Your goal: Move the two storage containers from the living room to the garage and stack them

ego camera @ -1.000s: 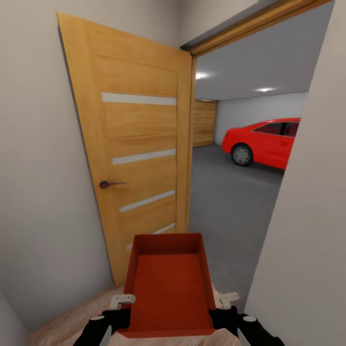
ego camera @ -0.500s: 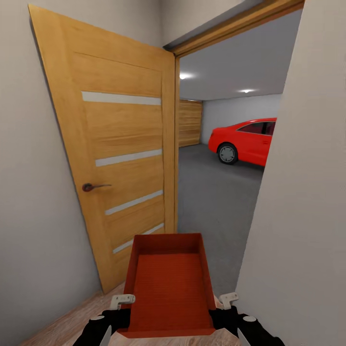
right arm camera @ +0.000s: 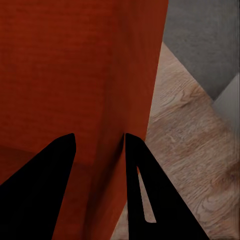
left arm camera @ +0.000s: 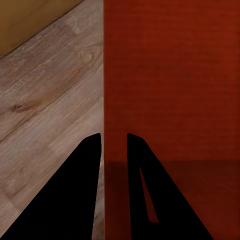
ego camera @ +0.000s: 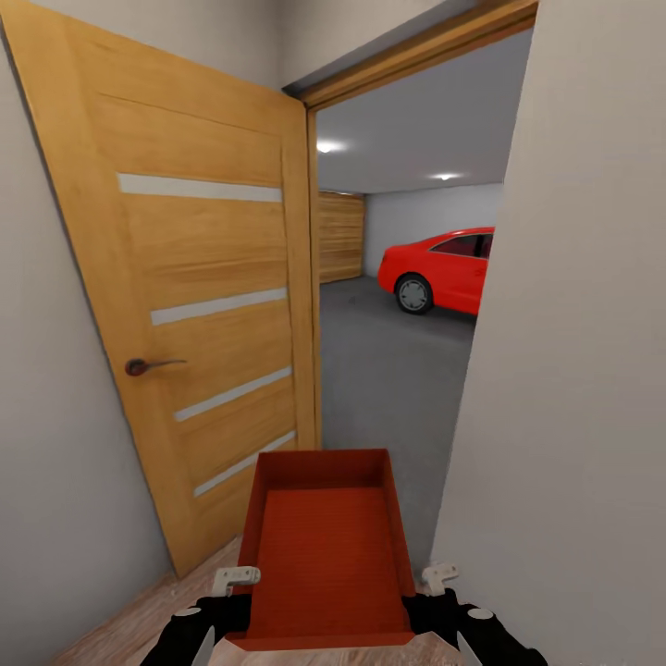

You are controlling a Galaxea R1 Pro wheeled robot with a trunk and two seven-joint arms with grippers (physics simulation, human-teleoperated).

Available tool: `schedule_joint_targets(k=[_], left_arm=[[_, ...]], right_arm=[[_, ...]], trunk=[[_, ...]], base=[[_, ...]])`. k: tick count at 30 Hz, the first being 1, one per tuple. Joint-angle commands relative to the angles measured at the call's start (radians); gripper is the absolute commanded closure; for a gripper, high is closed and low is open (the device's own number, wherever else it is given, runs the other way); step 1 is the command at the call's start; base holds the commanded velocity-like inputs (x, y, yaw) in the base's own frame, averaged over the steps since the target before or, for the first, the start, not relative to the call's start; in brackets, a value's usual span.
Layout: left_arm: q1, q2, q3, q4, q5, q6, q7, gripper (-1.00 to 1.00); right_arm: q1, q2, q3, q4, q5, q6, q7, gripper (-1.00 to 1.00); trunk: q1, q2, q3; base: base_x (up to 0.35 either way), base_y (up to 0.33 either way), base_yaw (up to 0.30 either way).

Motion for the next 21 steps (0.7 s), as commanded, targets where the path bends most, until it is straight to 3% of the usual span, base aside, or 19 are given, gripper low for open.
schedule_joint_targets(k=[1,9,21], left_arm=[[0.000,0.025,0.009,-0.001,-0.027,0.006,0.020,1.00],[0.000,0.025,0.009,-0.001,-0.027,0.006,0.020,1.00],[0.000,0.025,0.010,-0.001,-0.027,0.006,0.020,1.00]], right_arm=[[0.000,-0.001,0.020,-0.004,-0.010,-0.035,0.084,1.00],[0.000,-0.001,0.020,-0.004,-0.010,-0.035,0.085,1.00],[0.000,-0.001,0.020,-0.004,-0.010,-0.035,0.085,1.00]], trunk=[[0.000,-0.002,-0.002],[0.000,-0.002,-0.002],[0.000,-0.002,-0.002]], base=[[0.000,0.000,-0.279],[0.000,0.000,-0.241],[0.000,0.000,-0.019]])
